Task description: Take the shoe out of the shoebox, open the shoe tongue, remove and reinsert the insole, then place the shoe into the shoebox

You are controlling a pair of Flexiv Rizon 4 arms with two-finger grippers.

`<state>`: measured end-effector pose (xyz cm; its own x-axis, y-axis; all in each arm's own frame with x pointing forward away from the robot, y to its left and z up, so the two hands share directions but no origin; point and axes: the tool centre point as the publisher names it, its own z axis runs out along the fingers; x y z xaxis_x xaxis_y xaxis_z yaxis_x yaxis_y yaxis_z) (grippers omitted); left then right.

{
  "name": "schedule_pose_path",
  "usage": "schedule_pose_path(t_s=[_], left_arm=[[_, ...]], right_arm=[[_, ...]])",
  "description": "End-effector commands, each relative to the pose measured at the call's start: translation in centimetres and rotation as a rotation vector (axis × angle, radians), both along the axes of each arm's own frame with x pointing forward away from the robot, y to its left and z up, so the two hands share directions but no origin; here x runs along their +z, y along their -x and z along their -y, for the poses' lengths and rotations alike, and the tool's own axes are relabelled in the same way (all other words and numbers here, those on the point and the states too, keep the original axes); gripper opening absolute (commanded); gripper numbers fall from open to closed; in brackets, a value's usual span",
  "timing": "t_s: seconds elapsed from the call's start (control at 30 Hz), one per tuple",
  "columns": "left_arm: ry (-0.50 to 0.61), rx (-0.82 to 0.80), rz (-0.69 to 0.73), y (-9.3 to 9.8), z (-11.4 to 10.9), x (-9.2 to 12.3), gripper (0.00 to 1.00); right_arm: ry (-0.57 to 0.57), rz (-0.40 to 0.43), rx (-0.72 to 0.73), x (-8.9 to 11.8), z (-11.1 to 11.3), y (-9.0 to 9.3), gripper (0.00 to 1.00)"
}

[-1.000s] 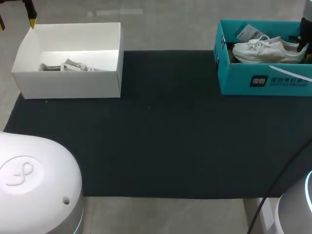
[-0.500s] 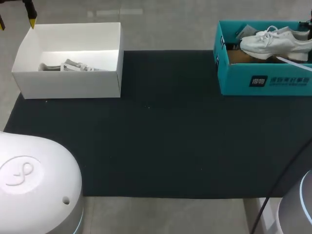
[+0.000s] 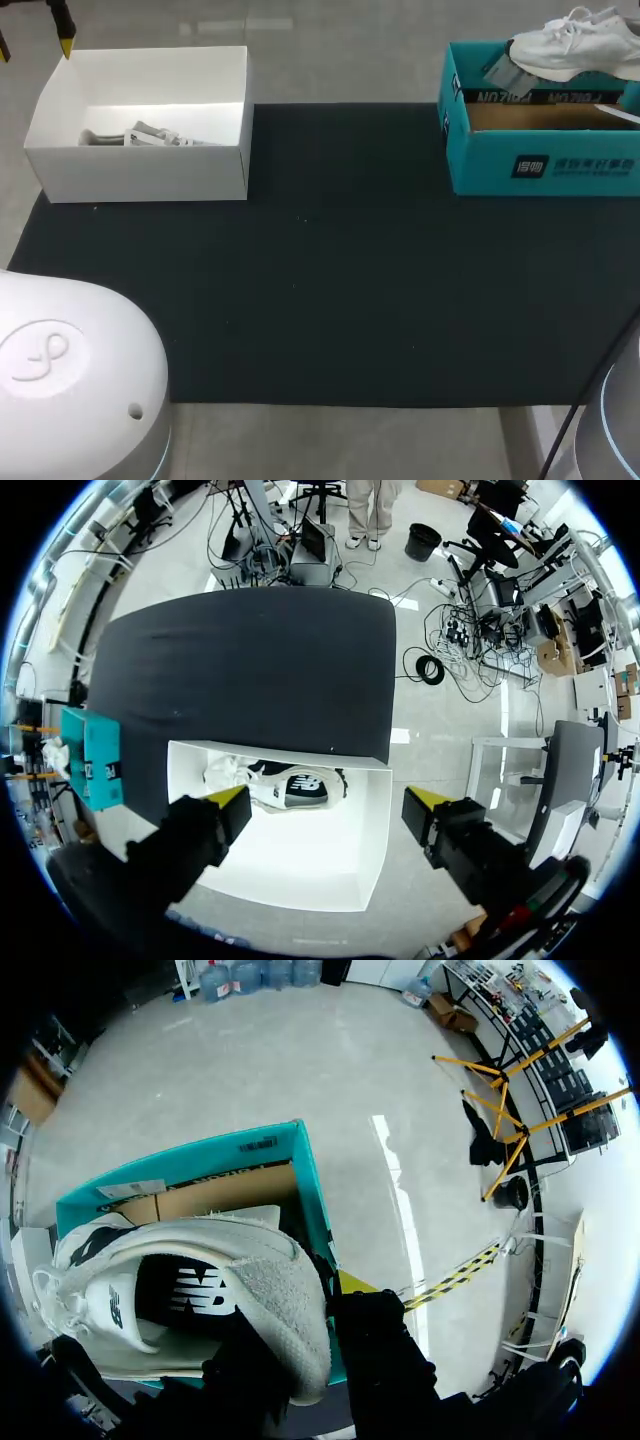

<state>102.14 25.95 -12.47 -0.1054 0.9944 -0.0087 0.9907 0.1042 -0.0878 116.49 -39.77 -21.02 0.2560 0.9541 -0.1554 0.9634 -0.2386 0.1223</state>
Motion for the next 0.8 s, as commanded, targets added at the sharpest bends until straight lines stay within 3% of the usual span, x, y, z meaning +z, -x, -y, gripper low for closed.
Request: schedule_pose_path(t_s=[0.03,0.2,0.8], left_arm=[[-0.002,-0.001,0.001,0.0,-0.1,0.0,1.00],[-0.002,-0.001,0.001,0.0,-0.1,0.0,1.00],[-0.002,-0.001,0.001,0.0,-0.1,0.0,1.00]], right_arm=[[0.025,0.047,0.006,5.5,-1.5,1.7,0.00],[0.045,0.081,0.001,7.0,-2.0,1.6,0.00],[0.045,0.081,0.001,7.0,-2.0,1.6,0.00]])
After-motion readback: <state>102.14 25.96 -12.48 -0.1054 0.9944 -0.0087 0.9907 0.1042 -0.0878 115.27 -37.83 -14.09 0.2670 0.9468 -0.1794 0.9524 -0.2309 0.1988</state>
